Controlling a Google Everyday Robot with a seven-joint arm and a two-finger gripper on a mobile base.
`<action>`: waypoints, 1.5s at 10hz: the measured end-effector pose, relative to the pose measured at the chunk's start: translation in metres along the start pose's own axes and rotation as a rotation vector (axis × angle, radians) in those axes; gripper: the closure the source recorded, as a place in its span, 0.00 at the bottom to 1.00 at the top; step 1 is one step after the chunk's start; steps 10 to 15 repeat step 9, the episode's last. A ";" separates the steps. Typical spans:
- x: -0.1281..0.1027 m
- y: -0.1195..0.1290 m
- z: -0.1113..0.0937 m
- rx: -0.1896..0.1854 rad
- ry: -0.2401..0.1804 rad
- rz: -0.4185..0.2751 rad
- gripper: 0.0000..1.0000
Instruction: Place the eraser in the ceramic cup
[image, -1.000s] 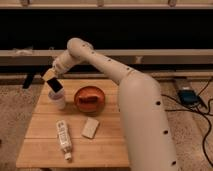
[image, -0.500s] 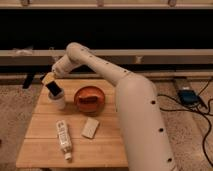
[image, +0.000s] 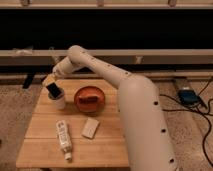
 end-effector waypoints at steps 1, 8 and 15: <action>-0.001 0.000 -0.002 0.006 -0.005 -0.011 0.31; -0.038 0.022 -0.073 -0.008 0.324 -0.158 0.31; -0.040 0.025 -0.082 -0.010 0.374 -0.166 0.31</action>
